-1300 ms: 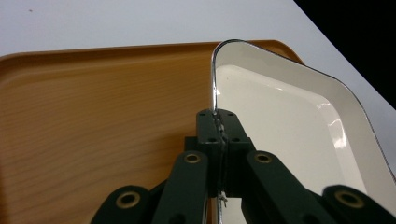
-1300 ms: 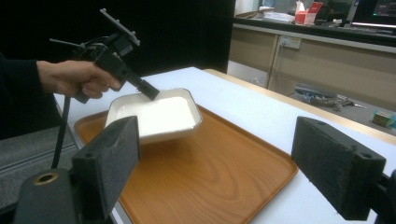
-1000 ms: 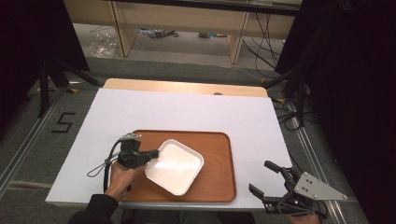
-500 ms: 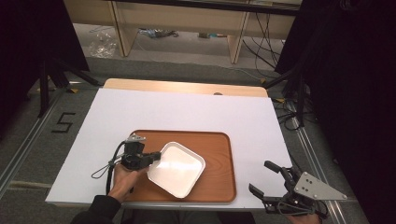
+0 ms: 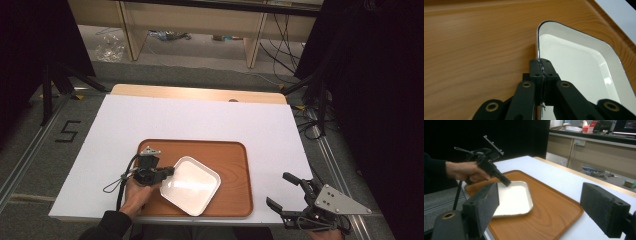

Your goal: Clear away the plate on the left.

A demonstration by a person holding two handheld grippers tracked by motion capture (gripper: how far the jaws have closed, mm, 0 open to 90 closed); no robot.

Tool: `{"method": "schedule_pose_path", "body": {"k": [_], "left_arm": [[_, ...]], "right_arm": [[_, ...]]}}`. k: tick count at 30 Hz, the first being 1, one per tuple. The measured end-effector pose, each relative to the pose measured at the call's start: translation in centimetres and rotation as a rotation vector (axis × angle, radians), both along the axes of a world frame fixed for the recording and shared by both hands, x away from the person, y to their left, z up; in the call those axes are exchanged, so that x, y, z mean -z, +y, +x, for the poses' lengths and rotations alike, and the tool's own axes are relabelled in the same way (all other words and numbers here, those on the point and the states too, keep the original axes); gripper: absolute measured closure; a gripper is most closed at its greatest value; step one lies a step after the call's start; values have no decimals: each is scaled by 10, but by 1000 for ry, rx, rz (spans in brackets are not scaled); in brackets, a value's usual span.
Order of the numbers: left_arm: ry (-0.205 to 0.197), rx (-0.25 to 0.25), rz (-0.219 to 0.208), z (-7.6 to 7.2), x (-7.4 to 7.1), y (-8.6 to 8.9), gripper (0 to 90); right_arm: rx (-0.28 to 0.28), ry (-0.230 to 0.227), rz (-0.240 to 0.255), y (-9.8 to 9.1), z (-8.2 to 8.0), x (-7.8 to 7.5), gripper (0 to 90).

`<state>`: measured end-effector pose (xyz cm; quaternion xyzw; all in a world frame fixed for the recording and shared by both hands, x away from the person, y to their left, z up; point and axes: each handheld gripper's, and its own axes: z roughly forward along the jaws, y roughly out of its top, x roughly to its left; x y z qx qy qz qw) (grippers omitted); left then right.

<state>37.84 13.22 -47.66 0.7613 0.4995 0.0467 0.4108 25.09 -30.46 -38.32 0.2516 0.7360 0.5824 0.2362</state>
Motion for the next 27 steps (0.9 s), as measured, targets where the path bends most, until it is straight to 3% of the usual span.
{"method": "schedule_pose_path", "body": {"k": [4,6,7,8,10,19,21,23,27], "left_arm": [[25,-4,5,1,1,0,876],[23,-1,42,0,1,-1,873],[23,-1,42,0,1,-1,869],[35,31,61,0,3,-1,863],[41,29,69,-1,4,-2,855],[54,64,84,-9,3,3,826],[57,71,84,-11,3,4,821],[65,69,86,-12,3,5,820],[66,71,90,-13,3,5,816]], "right_arm": [[4,-3,2,0,0,0,165],[4,-2,4,0,0,0,165],[4,-2,4,0,0,0,165],[-3,-13,22,1,1,1,165],[-1,-6,12,0,1,1,166],[-4,-9,12,0,1,0,166],[-5,27,3,0,-1,0,166],[3,2,2,-1,0,0,166],[5,2,6,0,0,1,166]]}}
